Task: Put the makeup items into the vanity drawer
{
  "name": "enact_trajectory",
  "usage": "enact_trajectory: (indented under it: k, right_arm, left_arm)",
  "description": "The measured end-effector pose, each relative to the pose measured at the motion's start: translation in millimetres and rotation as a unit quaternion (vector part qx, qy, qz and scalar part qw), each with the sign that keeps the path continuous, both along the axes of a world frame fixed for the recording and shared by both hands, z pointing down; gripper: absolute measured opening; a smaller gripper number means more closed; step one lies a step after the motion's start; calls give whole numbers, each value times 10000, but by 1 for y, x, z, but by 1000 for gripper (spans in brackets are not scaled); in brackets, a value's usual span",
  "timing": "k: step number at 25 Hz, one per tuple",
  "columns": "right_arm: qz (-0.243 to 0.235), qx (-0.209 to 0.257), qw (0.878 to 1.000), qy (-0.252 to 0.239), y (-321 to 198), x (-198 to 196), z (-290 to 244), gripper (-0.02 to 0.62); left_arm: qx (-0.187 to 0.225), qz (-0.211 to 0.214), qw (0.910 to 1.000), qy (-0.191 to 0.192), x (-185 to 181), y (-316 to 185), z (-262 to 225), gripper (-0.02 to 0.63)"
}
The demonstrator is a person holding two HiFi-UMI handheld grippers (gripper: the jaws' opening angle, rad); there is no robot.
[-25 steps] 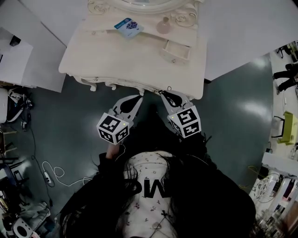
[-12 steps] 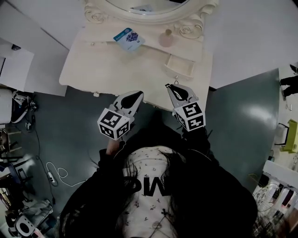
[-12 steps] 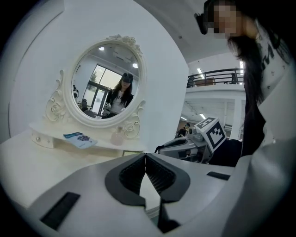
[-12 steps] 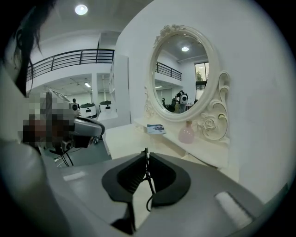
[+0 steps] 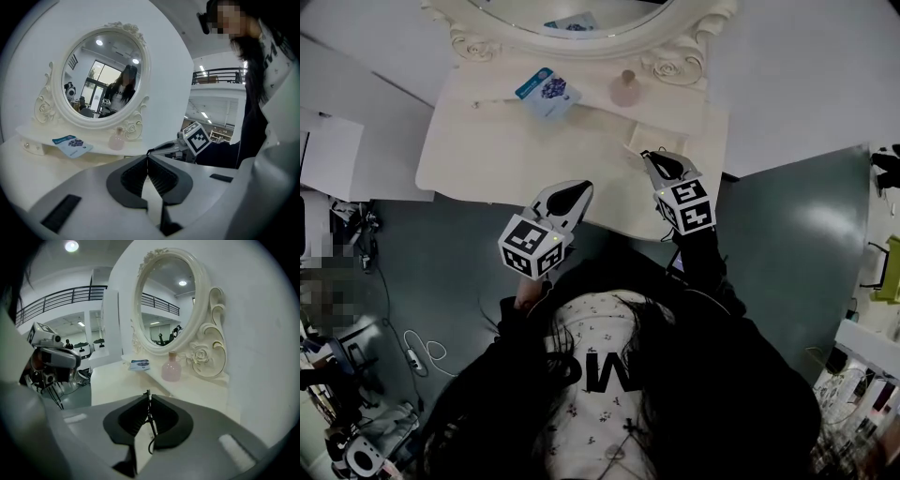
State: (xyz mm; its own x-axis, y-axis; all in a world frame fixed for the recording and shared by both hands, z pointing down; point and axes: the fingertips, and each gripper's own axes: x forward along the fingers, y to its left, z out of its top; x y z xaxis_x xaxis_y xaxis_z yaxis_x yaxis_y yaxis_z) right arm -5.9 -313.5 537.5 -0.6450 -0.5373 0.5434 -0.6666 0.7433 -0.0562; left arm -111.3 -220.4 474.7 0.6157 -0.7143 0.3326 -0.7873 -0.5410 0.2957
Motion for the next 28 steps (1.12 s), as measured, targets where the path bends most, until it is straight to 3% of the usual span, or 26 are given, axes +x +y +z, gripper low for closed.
enact_trajectory:
  k: [5, 9, 12, 19, 28]
  right_arm:
    - [55, -160, 9992, 372, -31, 11, 33, 32]
    - [-213, -155, 9961, 841, -49, 16, 54, 32]
    - [-437, -198, 9946, 918, -58, 16, 60, 32]
    - [-830, -622, 9852, 1364, -59, 16, 99, 32]
    - [-1291, -694, 9744, 1707, -62, 12, 109, 34]
  left_arm:
    - [-136, -44, 9999, -57, -4, -5, 7, 0]
    - [-191, -27, 9998, -95, -3, -3, 10, 0]
    - [-198, -24, 9997, -117, -2, 0, 11, 0]
    - [-200, -111, 9996, -161, -5, 2, 10, 0]
    - [-282, -10, 9993, -230, 9, 5, 16, 0]
